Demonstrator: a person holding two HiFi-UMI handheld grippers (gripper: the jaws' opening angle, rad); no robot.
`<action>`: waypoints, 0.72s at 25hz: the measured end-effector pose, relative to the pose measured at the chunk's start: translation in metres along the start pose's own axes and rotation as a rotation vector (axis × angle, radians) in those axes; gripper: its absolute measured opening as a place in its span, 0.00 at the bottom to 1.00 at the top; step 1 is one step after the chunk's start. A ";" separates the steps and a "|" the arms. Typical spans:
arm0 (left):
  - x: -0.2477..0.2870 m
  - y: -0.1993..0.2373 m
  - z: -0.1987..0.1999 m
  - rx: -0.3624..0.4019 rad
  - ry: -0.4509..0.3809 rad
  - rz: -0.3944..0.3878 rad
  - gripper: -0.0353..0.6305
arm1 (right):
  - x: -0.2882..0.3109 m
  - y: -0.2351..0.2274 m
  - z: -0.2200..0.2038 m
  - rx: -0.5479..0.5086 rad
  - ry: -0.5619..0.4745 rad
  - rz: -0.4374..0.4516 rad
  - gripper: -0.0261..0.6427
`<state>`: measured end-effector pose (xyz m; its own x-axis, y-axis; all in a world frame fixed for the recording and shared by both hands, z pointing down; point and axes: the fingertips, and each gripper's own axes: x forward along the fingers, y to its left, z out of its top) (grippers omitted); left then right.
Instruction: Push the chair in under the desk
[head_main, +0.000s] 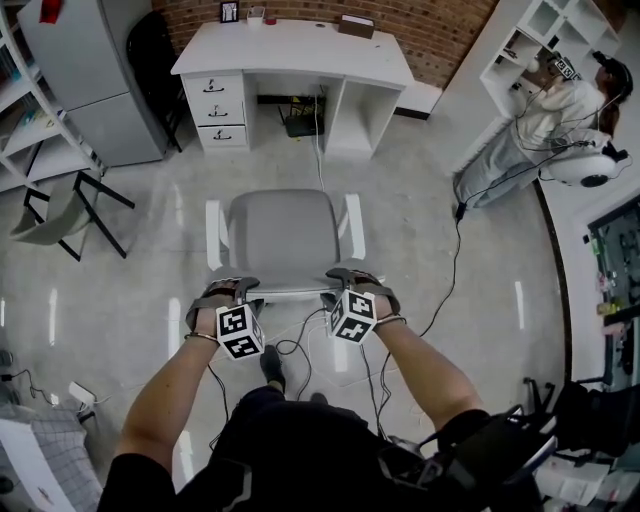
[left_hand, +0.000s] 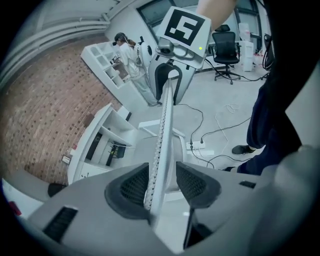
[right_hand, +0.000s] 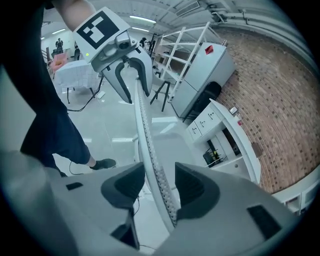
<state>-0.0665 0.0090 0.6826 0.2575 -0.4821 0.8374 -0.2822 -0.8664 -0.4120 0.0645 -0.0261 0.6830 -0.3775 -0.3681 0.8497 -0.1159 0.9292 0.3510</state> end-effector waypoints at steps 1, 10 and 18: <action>0.001 0.001 0.000 0.014 -0.003 0.000 0.31 | 0.001 0.000 -0.001 -0.007 0.007 0.001 0.33; 0.005 0.001 -0.001 0.007 0.031 -0.026 0.23 | 0.006 0.007 -0.006 -0.116 0.038 0.021 0.25; 0.009 0.005 0.000 -0.006 0.039 -0.064 0.22 | 0.013 -0.002 -0.009 -0.119 0.071 0.009 0.25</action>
<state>-0.0657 -0.0002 0.6882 0.2387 -0.4202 0.8755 -0.2718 -0.8944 -0.3552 0.0680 -0.0331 0.6964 -0.3111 -0.3655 0.8773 -0.0015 0.9233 0.3842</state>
